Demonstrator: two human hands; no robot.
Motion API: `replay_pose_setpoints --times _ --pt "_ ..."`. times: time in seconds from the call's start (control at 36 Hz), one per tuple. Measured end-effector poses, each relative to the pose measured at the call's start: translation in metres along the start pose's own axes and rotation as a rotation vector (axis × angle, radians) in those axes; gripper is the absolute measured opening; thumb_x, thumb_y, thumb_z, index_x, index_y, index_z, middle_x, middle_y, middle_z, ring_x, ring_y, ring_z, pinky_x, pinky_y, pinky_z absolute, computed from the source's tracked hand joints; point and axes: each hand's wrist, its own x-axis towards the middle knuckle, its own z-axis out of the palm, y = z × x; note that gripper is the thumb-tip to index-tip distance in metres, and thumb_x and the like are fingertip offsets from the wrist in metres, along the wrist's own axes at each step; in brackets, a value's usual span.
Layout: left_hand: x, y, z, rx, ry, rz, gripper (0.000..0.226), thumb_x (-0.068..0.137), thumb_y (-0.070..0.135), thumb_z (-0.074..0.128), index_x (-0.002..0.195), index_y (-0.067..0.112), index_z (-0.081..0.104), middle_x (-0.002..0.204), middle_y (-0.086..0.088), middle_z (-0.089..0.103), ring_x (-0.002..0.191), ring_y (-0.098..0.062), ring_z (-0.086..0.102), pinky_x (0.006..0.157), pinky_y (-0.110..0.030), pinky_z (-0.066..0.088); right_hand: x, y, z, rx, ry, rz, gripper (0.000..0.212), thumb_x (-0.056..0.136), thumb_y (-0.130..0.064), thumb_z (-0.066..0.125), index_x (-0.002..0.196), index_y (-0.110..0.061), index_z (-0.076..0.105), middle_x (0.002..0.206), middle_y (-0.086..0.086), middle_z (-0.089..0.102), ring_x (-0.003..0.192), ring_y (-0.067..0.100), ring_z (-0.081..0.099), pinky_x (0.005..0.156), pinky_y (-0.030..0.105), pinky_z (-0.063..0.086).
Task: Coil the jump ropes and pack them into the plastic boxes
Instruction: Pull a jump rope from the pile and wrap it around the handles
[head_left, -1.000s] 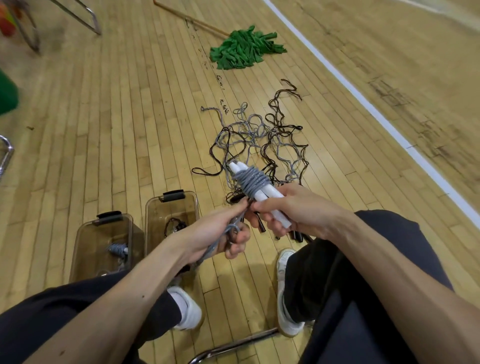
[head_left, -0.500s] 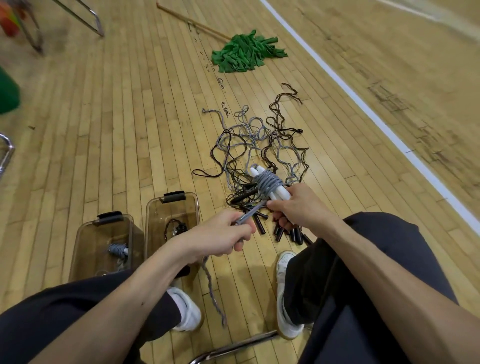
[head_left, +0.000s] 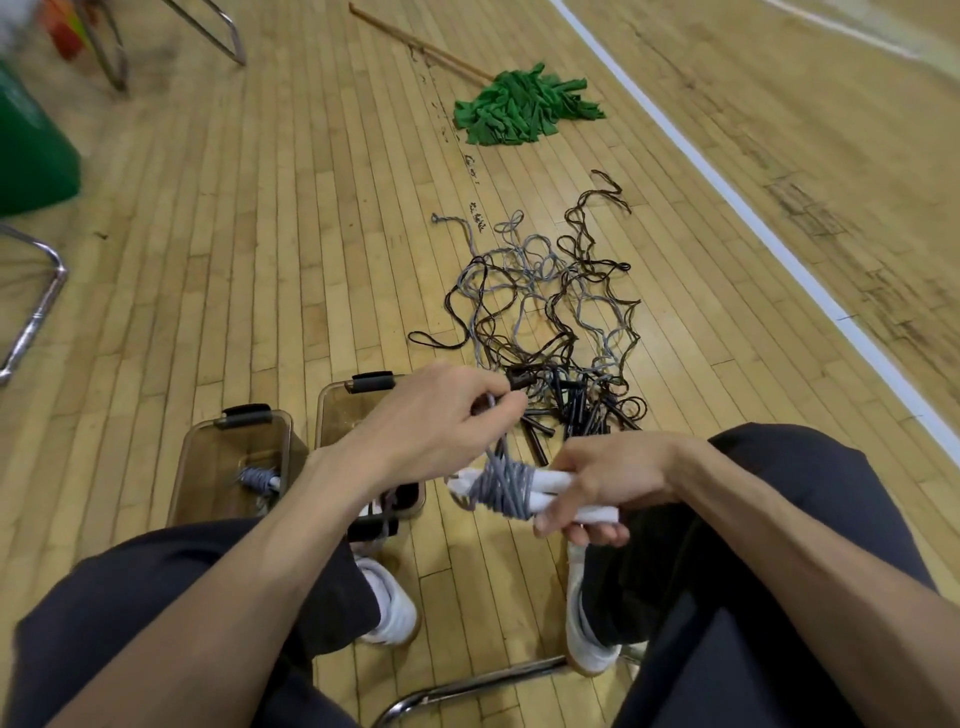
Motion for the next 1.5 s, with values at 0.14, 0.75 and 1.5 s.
replay_pose_setpoints --times 0.14,0.75,1.5 --pt "0.004 0.002 0.011 -0.156 -0.027 0.010 0.049 0.099 0.042 0.053 0.060 0.013 0.060 0.048 0.000 0.042 0.045 -0.016 0.036 0.048 -0.030 0.029 0.004 -0.006 0.009 -0.051 -0.192 -0.020 0.016 0.093 -0.016 0.069 0.078 -0.013 0.066 0.066 0.006 0.061 0.048 0.012 0.051 0.045 0.020 0.044" --pt "0.033 -0.029 0.048 -0.689 -0.050 -0.259 0.044 0.101 0.024 0.054 0.060 0.007 0.053 0.042 0.003 0.050 0.035 -0.010 0.047 0.040 -0.017 0.037 -0.010 -0.014 0.014 0.303 -0.372 -0.347 0.011 0.095 -0.005 0.057 0.099 -0.004 0.067 0.062 -0.001 0.060 0.045 0.007 0.052 0.045 0.019 0.045" --pt "0.015 -0.030 0.054 -0.513 -0.212 -0.355 0.064 0.104 0.054 0.028 0.063 0.012 0.054 0.046 0.000 0.037 0.040 -0.013 0.028 0.046 -0.023 0.031 -0.026 0.005 -0.023 0.690 0.431 -0.400 0.013 0.094 -0.002 0.062 0.106 0.001 0.058 0.069 0.005 0.053 0.048 0.011 0.048 0.046 0.021 0.042"
